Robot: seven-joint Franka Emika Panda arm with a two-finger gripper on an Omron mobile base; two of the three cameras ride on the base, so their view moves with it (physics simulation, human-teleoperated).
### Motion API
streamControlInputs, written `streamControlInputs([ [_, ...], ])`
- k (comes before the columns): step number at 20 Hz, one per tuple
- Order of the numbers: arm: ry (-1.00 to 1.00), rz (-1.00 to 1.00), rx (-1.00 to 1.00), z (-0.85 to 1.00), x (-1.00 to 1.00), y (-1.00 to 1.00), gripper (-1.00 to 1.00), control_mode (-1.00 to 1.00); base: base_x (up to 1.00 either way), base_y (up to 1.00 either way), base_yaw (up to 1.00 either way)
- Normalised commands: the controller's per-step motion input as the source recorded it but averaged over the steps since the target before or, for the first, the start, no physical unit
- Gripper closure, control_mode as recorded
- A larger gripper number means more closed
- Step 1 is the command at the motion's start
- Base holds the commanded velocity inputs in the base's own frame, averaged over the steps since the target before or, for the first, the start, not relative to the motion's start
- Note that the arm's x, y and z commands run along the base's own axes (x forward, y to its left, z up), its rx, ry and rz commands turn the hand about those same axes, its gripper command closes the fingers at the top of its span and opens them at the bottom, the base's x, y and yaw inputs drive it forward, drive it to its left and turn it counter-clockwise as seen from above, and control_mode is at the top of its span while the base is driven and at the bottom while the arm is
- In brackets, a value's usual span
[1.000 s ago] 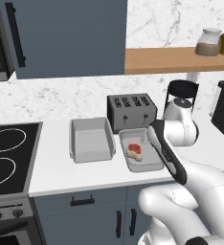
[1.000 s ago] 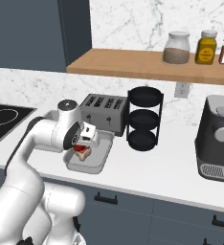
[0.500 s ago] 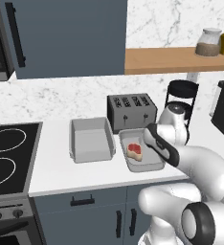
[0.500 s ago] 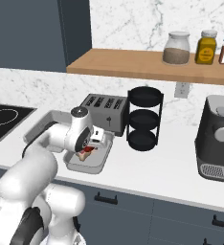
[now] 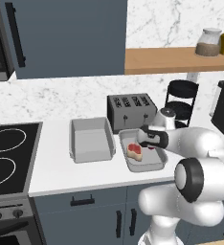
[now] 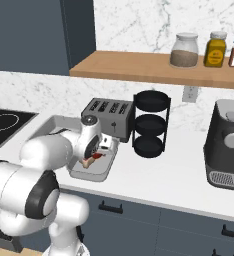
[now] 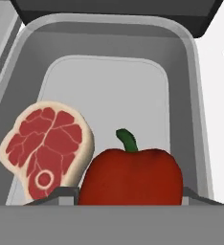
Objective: Place one bell pepper and one steak in each tupperware on the nearby counter, to pack two identical lunches.
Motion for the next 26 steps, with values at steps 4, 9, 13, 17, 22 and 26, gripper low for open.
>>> streamControlInputs([
  [4, 0.0, 0.0, 0.0, -0.21, 0.22, 0.0, 1.0, -1.0, 0.0, 0.0, 0.0],
  [9, 0.0, 0.0, 0.0, -0.06, 0.06, 0.0, 1.0, -1.0, 0.0, 0.0, 0.0],
  [13, 0.0, 0.0, 0.0, 0.0, 0.0, 0.0, 1.0, -1.0, 0.0, 0.0, 0.0],
  [17, 0.0, 0.0, 0.0, -0.05, 0.0, 0.0, 1.0, -1.0, 0.0, 0.0, 0.0],
  [22, 0.0, 0.0, 0.0, -0.1, 0.0, 0.0, 1.0, -1.0, 0.0, 0.0, 0.0],
  [26, 0.0, 0.0, 0.0, 0.0, 0.0, 0.0, 1.0, -1.0, 0.0, 0.0, 0.0],
])
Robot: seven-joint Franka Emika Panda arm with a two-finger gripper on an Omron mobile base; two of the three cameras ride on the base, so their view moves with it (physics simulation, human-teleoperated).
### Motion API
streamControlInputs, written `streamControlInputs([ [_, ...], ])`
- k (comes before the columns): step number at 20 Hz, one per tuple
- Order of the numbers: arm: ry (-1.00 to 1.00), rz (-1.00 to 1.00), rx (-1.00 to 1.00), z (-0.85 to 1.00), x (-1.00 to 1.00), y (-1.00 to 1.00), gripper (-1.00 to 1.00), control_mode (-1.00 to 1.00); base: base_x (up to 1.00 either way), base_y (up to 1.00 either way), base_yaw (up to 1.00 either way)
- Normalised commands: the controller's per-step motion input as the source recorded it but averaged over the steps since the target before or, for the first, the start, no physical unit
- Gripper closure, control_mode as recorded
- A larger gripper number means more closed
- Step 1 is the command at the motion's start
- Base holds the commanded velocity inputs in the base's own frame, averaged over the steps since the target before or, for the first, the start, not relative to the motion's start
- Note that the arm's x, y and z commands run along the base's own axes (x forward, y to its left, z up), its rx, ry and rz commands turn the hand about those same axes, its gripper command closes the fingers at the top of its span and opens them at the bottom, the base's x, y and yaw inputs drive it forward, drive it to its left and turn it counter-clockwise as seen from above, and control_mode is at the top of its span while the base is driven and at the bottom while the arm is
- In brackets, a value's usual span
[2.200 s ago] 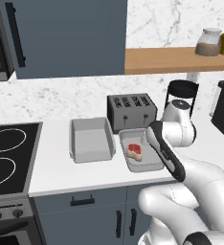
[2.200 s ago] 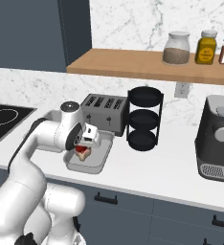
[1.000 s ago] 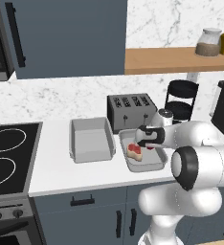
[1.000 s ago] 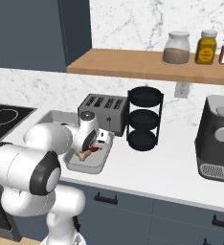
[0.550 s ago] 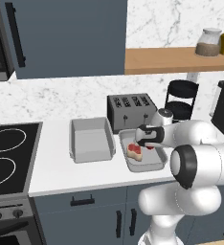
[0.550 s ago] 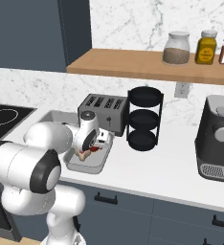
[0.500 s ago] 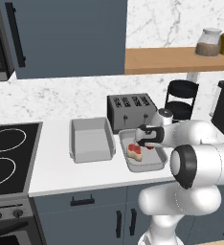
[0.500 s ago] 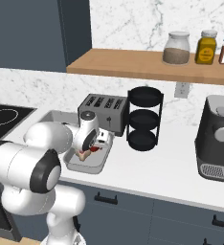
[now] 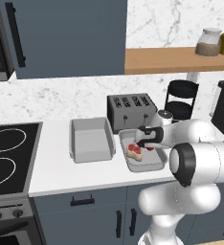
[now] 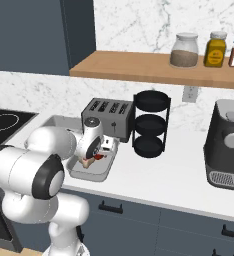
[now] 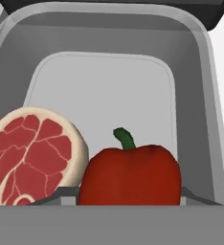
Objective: Place one bell pepper and one steak in each tupperware on the nearby counter, to pack two identical lunches.
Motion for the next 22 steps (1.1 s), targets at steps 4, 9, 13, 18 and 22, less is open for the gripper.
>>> streamControlInputs([
  [4, 0.0, 0.0, 0.0, -0.09, 0.0, 0.06, -1.0, -1.0, 0.0, 0.0, 0.0],
  [9, 0.0, 0.0, 0.03, -0.05, 0.0, 0.01, -1.0, -1.0, 0.0, 0.0, 0.0],
  [13, -0.01, 0.0, 0.0, 0.0, -0.11, 0.0, -1.0, -1.0, 0.0, 0.0, 0.0],
  [18, -0.07, 0.0, -0.03, 0.24, -0.61, 0.0, -1.0, -1.0, 0.0, 0.0, 0.0],
  [22, -0.16, 0.0, -0.08, 0.6, -0.88, 0.0, -1.0, -1.0, 0.0, 0.0, 0.0],
])
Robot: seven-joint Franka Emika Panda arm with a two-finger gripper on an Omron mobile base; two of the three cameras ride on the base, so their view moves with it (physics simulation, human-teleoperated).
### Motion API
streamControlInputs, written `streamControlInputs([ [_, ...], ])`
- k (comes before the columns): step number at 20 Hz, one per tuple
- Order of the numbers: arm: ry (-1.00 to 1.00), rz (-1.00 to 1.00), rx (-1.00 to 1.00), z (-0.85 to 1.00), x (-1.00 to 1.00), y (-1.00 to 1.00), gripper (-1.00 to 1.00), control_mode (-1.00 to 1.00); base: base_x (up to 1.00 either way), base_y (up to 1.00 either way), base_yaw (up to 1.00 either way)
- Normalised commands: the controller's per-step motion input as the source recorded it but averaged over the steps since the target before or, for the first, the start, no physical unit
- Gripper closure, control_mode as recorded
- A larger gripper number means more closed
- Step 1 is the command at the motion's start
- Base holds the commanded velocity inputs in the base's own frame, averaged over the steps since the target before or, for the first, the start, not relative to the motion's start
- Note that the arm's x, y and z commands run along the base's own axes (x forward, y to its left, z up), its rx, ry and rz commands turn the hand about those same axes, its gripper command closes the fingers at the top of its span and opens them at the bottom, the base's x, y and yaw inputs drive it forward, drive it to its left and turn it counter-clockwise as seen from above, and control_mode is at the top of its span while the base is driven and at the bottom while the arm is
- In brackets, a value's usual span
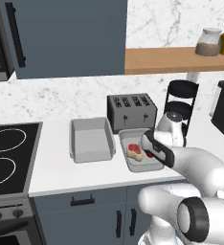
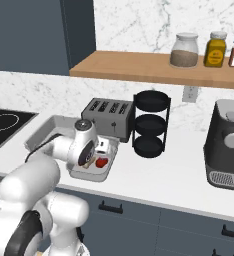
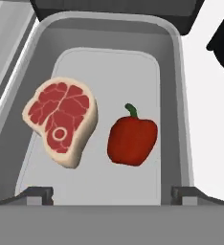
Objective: Place one bell pepper and one steak in each tupperware on the nearby counter, to pack two identical lunches.
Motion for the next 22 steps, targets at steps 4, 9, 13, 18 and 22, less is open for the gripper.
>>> streamControlInputs([
  [4, -0.19, 0.0, -0.14, 0.96, -0.68, 0.0, -1.0, -1.0, 0.0, 0.0, 0.0],
  [9, -0.2, 0.0, -0.19, 0.96, -0.65, 0.0, -1.0, -1.0, 0.0, 0.0, 0.0],
  [13, -0.17, 0.0, -0.07, 0.71, -0.69, 0.0, -1.0, -1.0, 0.0, 0.0, 0.0],
  [18, -0.15, 0.02, 0.0, 0.47, -0.78, 0.03, -1.0, -1.0, 0.0, 0.0, 0.0],
  [22, -0.27, 0.08, -0.02, 0.21, -1.0, 0.21, -1.0, -1.0, 0.0, 0.0, 0.0],
])
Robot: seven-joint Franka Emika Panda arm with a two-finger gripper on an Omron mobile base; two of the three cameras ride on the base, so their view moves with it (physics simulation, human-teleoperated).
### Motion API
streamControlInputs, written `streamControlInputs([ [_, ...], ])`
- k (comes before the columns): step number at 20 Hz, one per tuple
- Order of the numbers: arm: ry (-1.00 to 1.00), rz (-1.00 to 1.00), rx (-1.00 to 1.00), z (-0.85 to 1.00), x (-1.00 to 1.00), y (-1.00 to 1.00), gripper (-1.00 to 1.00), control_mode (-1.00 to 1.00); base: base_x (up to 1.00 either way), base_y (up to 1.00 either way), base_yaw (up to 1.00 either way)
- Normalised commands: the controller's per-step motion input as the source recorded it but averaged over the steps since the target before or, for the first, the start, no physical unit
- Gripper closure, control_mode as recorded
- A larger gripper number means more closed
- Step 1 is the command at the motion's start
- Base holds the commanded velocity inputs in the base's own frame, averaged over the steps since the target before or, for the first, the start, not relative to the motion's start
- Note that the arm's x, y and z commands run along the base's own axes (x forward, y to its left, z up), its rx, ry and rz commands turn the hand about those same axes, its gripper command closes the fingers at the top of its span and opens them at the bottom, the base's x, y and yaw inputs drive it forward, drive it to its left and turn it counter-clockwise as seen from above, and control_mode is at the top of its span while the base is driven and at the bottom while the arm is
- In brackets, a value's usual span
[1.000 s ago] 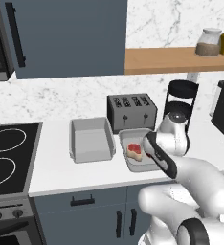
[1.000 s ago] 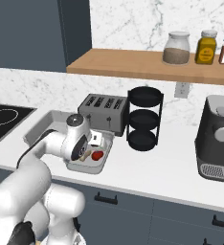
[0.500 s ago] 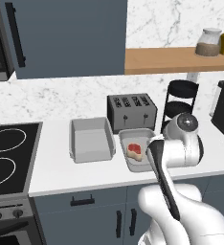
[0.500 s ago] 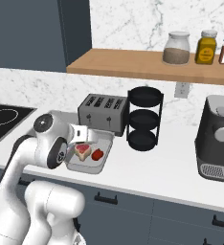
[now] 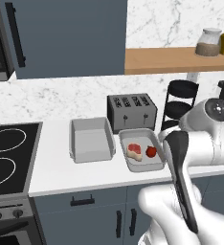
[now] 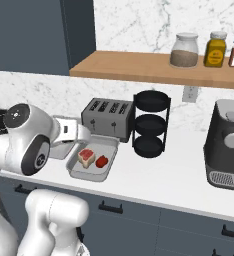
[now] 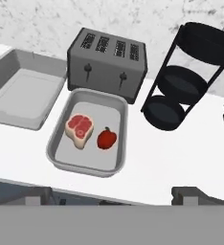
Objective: Place one bell pepper and one steak in each tupperware on the nearby counter, to pack two identical lunches.
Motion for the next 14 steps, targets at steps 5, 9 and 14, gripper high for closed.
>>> streamControlInputs([
  [5, -0.36, 0.02, -0.02, 0.01, -1.0, 0.3, -1.0, -1.0, 0.0, 0.0, 0.0],
  [9, -0.39, 0.0, 0.2, -0.27, -0.37, 0.02, -1.0, -1.0, 0.0, 0.0, 0.0],
  [14, -0.41, 0.0, 0.32, -0.13, 0.09, 0.0, -1.0, -1.0, 0.0, 0.0, 0.0],
])
